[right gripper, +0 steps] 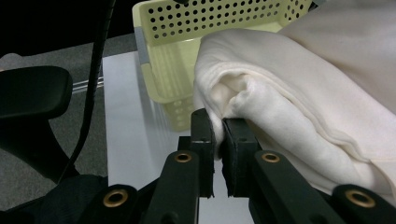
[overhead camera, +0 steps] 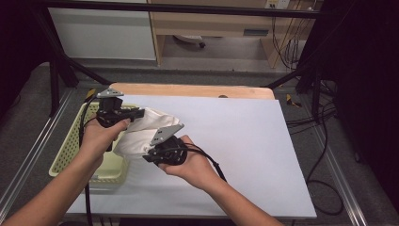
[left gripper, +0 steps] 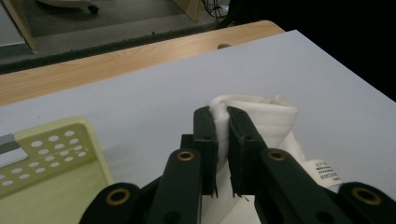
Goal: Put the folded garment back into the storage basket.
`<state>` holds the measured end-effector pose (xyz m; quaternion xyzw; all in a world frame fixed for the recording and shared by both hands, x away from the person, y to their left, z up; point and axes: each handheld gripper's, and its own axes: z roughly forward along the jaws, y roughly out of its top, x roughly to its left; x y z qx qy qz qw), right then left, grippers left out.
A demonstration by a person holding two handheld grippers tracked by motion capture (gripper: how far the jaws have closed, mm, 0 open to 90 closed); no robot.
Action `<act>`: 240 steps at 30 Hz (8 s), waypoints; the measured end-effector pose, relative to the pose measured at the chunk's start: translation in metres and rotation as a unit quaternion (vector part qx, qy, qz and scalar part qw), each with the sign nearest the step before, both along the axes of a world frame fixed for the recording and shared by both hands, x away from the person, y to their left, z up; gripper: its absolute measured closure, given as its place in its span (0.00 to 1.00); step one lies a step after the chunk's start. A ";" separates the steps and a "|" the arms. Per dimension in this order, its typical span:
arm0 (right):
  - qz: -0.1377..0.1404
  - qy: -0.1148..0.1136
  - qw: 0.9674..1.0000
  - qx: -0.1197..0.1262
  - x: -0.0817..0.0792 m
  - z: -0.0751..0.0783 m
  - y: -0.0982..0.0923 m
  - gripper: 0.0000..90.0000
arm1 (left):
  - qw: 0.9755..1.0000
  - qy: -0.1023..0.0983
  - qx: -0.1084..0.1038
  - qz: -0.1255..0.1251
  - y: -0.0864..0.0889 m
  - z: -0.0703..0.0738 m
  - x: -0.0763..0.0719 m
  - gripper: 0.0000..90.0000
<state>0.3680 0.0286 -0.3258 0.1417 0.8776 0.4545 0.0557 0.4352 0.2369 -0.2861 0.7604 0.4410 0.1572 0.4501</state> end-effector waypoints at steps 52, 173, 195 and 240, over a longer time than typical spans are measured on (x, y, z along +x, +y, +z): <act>0.020 -0.003 0.999 0.029 0.011 -0.012 0.074 0.93 | 0.999 -0.017 0.016 0.049 0.065 0.004 -0.006 0.92; 0.017 -0.007 1.000 0.003 0.022 -0.051 0.133 0.93 | 0.988 0.025 0.055 0.139 0.139 -0.047 0.007 0.92; -0.051 0.019 0.999 -0.001 0.030 -0.044 0.117 0.40 | 0.982 -0.047 0.014 0.183 0.131 -0.031 -0.006 0.33; -0.214 -0.039 0.974 0.058 0.015 -0.003 -0.114 0.02 | 0.993 -0.069 -0.028 0.095 0.039 -0.104 -0.094 0.10</act>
